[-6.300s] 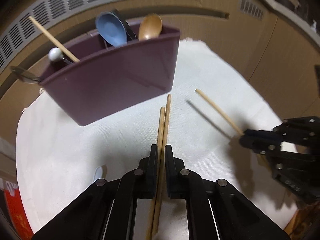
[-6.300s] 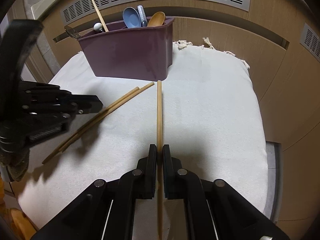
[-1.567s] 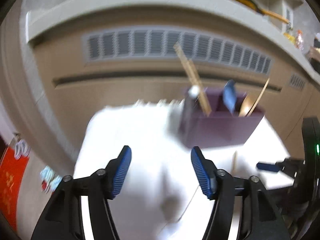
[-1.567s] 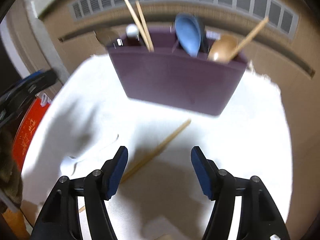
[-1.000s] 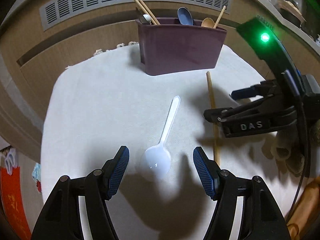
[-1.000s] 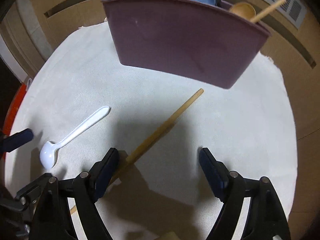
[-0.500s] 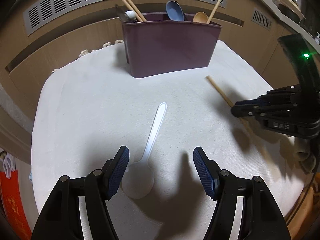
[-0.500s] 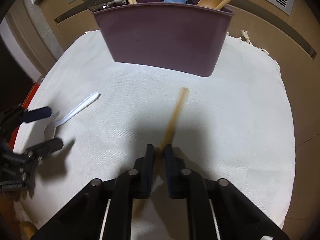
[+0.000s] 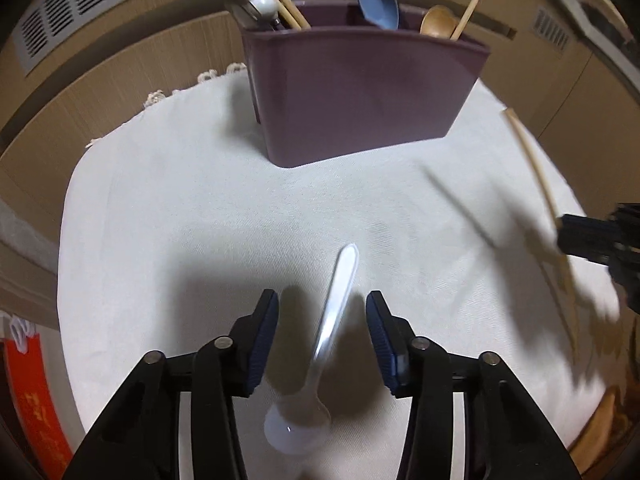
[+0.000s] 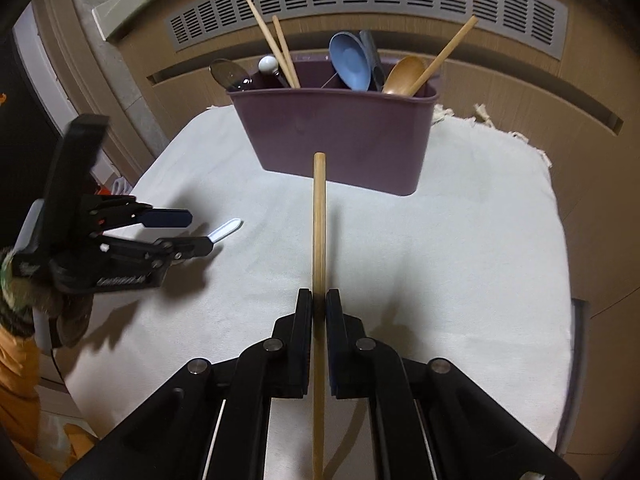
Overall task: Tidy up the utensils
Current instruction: 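Grasp the white plastic spoon with the left tool while the right tool grasps the last chopstick, then lift the white spoon and chopstick and carry them over the caddy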
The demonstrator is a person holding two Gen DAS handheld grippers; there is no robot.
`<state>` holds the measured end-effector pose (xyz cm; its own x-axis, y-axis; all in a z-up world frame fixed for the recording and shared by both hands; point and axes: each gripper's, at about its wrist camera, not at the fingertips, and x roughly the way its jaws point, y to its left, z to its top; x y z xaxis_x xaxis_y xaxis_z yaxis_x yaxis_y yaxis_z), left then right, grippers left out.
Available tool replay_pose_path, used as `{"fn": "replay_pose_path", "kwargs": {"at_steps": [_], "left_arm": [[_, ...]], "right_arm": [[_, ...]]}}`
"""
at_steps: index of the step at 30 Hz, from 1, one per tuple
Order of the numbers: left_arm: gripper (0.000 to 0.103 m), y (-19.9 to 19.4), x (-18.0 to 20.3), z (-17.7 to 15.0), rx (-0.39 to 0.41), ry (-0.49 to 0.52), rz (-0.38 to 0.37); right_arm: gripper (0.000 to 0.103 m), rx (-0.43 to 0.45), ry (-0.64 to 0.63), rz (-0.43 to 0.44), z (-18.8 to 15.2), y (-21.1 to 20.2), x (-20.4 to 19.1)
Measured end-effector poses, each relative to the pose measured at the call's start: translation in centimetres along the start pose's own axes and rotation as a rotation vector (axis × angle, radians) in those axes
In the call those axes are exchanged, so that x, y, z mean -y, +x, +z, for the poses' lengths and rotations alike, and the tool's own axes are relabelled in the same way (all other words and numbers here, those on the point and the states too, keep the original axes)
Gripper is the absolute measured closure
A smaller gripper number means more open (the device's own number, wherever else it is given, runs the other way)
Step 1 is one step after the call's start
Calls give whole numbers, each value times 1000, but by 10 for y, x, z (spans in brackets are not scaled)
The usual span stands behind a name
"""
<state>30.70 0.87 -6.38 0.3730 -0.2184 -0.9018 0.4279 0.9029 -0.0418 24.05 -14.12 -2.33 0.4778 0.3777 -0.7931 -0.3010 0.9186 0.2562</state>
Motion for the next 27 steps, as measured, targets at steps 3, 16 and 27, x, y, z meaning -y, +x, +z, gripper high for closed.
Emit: {"fn": "replay_pose_path", "kwargs": {"at_steps": [3,16,27], "left_arm": [[65,7,6,10,-34,33,0],[78,22,22,27,-89,75,8],[91,-23,36,4,46,21,-18]], "right_arm": [[97,10,-2,0,-1,-3,1],[97,24,0,25,-6,-8,6],[97,57,4,17,-9,-24,7]]}}
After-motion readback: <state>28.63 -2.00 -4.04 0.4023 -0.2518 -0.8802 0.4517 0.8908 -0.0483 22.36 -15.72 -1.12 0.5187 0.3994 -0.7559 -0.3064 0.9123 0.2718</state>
